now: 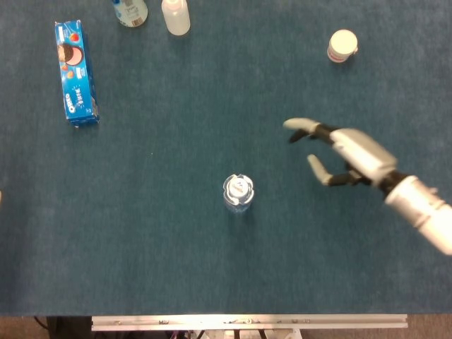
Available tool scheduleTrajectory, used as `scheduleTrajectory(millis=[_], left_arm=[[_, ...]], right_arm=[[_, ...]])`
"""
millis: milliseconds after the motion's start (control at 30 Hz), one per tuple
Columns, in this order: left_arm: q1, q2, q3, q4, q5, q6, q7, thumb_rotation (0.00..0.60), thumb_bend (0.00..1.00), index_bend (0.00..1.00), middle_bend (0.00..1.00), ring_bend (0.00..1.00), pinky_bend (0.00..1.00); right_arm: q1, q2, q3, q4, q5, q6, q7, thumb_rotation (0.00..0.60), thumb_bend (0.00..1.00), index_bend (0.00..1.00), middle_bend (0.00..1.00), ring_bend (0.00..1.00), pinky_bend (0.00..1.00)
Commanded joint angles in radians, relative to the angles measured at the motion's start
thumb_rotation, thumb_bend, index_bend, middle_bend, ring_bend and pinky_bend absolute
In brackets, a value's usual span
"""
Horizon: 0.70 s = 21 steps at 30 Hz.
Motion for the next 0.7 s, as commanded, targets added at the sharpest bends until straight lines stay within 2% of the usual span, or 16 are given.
scheduleTrajectory(millis=[33, 167, 300, 433, 700], left_arm=[[-0.011, -0.011, -0.001, 0.012, 0.012, -0.008, -0.016, 0.600, 0.29, 0.11, 0.17, 0.12, 0.17], [-0.017, -0.019, 0.001, 0.018, 0.019, -0.013, -0.005, 0.600, 0.29, 0.11, 0.17, 0.12, 0.17], [-0.018, -0.031, 0.003, 0.015, 0.028, -0.007, 0.013, 0.600, 0.29, 0.11, 0.18, 0.12, 0.17], [-0.019, -0.032, -0.002, 0.013, 0.029, 0.001, 0.018, 0.600, 0.29, 0.11, 0.18, 0.12, 0.17], [-0.021, -0.037, -0.006, 0.007, 0.040, 0.017, 0.014, 0.600, 0.29, 0.11, 0.18, 0.12, 0.17]], right_arm=[[-0.102, 0.169, -0.021, -0.121, 0.053, 0.142, -0.275, 0.600, 0.17, 0.10, 0.26, 0.18, 0.22], [-0.175, 0.256, -0.034, -0.182, 0.084, 0.249, -0.457, 0.600, 0.08, 0.09, 0.26, 0.18, 0.22], [-0.260, 0.283, -0.037, -0.196, 0.106, 0.380, -0.568, 0.600, 0.04, 0.08, 0.26, 0.18, 0.22], [-0.338, 0.302, -0.047, -0.203, 0.099, 0.475, -0.581, 0.600, 0.01, 0.08, 0.26, 0.18, 0.22], [-0.439, 0.313, -0.066, -0.177, 0.057, 0.570, -0.549, 0.600, 0.01, 0.08, 0.26, 0.18, 0.22]])
